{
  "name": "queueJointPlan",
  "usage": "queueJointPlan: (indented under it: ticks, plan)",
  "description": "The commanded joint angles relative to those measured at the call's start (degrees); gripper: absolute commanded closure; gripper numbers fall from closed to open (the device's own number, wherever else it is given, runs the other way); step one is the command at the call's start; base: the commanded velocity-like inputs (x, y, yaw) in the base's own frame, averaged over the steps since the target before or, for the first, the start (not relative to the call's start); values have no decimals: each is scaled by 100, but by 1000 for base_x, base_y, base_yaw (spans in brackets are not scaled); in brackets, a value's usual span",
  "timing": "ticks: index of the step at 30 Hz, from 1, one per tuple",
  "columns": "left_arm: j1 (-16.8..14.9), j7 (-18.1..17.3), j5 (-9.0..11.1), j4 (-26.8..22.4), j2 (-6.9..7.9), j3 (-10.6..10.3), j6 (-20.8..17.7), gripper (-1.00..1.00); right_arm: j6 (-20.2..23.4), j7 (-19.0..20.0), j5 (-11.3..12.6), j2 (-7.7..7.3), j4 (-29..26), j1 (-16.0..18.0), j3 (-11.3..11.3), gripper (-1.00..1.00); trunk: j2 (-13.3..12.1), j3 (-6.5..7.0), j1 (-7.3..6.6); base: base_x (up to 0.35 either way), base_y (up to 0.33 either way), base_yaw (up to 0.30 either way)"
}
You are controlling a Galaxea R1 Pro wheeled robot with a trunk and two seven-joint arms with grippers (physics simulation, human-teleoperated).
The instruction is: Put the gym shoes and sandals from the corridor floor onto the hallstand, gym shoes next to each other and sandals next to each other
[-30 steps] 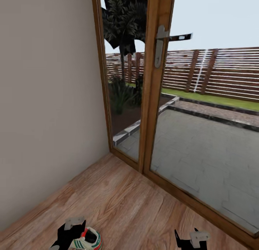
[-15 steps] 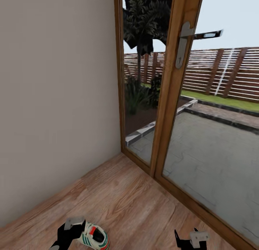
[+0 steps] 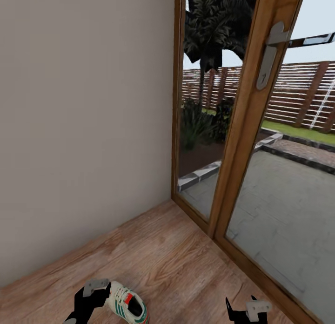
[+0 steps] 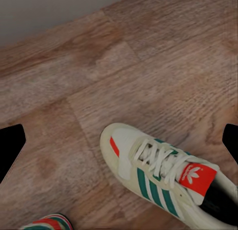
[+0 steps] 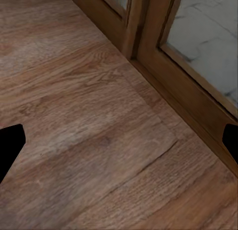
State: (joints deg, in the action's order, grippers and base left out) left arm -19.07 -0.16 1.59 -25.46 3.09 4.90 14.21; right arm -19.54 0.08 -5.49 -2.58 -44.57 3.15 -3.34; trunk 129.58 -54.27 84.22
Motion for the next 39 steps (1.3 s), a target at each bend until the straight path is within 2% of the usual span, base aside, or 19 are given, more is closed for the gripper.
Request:
queueJointPlan:
  ticks: [1,13,20,39]
  plan:
    - [-4,-2,16,7,-1,3,19,-100,-15,1,-58,3,1,1,-18,-100,2,-5,-1,3,-3,277]
    - [-3,-6,10,6,-1,-3,21,-100,-15,1,-58,3,1,1,-18,-100,2,-5,-1,6,-2,277]
    - [-4,-3,8,6,-1,-4,21,-100,-15,1,-58,3,1,1,-18,-100,2,-5,-1,168,-110,263]
    - [0,-2,16,6,-1,3,21,-100,-15,1,-58,9,-3,1,-18,-100,2,-5,-1,49,-29,58]
